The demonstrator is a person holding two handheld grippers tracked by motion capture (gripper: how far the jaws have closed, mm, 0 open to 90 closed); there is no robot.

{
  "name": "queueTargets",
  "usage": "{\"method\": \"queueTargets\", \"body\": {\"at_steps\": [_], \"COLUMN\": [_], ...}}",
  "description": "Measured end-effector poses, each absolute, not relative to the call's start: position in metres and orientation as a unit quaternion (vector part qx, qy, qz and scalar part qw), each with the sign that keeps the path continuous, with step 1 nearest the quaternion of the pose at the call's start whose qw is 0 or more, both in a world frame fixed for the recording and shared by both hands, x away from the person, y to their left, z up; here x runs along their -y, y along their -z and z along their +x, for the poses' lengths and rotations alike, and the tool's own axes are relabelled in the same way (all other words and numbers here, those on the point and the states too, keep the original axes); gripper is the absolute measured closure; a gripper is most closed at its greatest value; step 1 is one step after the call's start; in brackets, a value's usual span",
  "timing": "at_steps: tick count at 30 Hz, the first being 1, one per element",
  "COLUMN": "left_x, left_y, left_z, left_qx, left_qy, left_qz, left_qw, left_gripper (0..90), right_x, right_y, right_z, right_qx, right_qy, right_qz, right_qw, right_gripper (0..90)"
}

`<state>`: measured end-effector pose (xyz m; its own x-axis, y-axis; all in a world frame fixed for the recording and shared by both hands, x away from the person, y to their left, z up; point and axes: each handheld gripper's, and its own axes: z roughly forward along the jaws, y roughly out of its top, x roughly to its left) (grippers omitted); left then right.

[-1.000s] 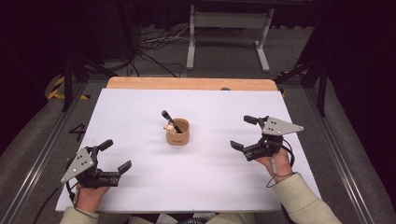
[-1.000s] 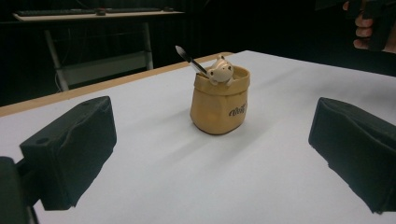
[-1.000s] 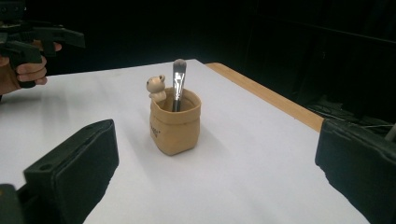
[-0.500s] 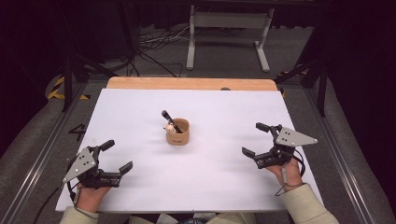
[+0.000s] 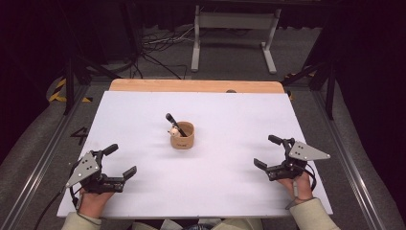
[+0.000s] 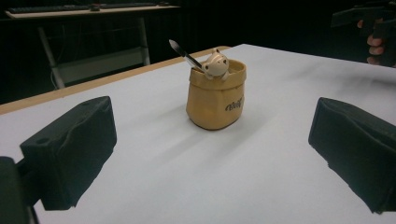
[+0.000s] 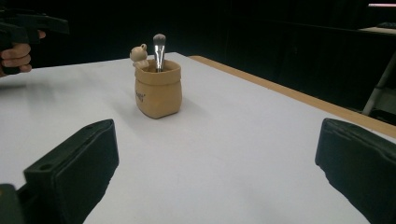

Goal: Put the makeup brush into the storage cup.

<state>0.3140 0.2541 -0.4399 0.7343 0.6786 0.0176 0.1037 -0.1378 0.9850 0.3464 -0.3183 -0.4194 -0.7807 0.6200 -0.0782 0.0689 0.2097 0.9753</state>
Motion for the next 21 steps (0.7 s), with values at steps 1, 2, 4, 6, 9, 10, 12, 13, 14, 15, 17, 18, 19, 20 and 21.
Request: {"method": "queueTargets", "body": {"at_steps": [1, 2, 4, 6, 9, 10, 12, 13, 14, 15, 17, 18, 19, 20, 21], "left_x": [-0.254, -0.254, -0.254, -0.255, -0.255, -0.256, -0.257, -0.257, -0.257, -0.258, -0.258, -0.258, -0.258, -0.258, -0.258], "left_y": [0.44, 0.44, 0.441, 0.441, 0.443, 0.444, 0.446, 0.446, 0.447, 0.448, 0.448, 0.448, 0.448, 0.448, 0.448], "left_z": [0.314, 0.314, 0.315, 0.315, 0.316, 0.317, 0.318, 0.319, 0.319, 0.319, 0.32, 0.32, 0.32, 0.32, 0.32], "left_qx": [-0.274, -0.274, -0.274, -0.275, -0.274, -0.276, -0.278, -0.278, -0.278, -0.28, -0.281, -0.28, -0.28, -0.279, -0.279], "left_qy": [-0.24, -0.24, -0.24, -0.239, -0.237, -0.238, -0.236, -0.236, -0.236, -0.233, -0.233, -0.233, -0.234, -0.233, -0.233], "left_qz": [0.715, 0.715, 0.716, 0.717, 0.72, 0.719, 0.721, 0.72, 0.721, 0.721, 0.719, 0.719, 0.72, 0.72, 0.72], "left_qw": [0.597, 0.596, 0.595, 0.595, 0.593, 0.591, 0.59, 0.59, 0.59, 0.59, 0.592, 0.591, 0.591, 0.591, 0.591], "left_gripper": [1.6, 1.6, 1.6, 1.6, 1.6, 1.6, 1.6, 1.6, 1.6, 1.6, 1.6, 1.6, 1.7, 1.7, 1.7], "right_x": [0.318, 0.319, 0.318, 0.319, 0.319, 0.32, 0.319, 0.318, 0.317, 0.316, 0.315, 0.315, 0.315, 0.315, 0.316], "right_y": [0.421, 0.423, 0.427, 0.429, 0.431, 0.433, 0.437, 0.437, 0.437, 0.438, 0.439, 0.439, 0.439, 0.439, 0.439], "right_z": [0.346, 0.345, 0.344, 0.344, 0.344, 0.344, 0.346, 0.346, 0.346, 0.346, 0.347, 0.347, 0.347, 0.348, 0.348], "right_qx": [-0.74, -0.741, -0.74, -0.738, -0.735, -0.732, -0.736, -0.737, -0.739, -0.741, -0.745, -0.746, -0.745, -0.744, -0.744], "right_qy": [-0.586, -0.585, -0.587, -0.59, -0.594, -0.599, -0.596, -0.594, -0.592, -0.59, -0.584, -0.583, -0.583, -0.584, -0.585], "right_qz": [0.233, 0.232, 0.229, 0.226, 0.224, 0.222, 0.226, 0.225, 0.223, 0.222, 0.226, 0.228, 0.229, 0.231, 0.231], "right_qw": [0.234, 0.235, 0.234, 0.236, 0.237, 0.236, 0.23, 0.231, 0.231, 0.231, 0.227, 0.227, 0.228, 0.228, 0.227], "right_gripper": [0.0, 0.0, 0.0, 0.0, 0.0, 0.0, 0.0, 0.0, 0.0, 0.0, 0.0, 0.0, 0.0, 0.0, 0.0]}}
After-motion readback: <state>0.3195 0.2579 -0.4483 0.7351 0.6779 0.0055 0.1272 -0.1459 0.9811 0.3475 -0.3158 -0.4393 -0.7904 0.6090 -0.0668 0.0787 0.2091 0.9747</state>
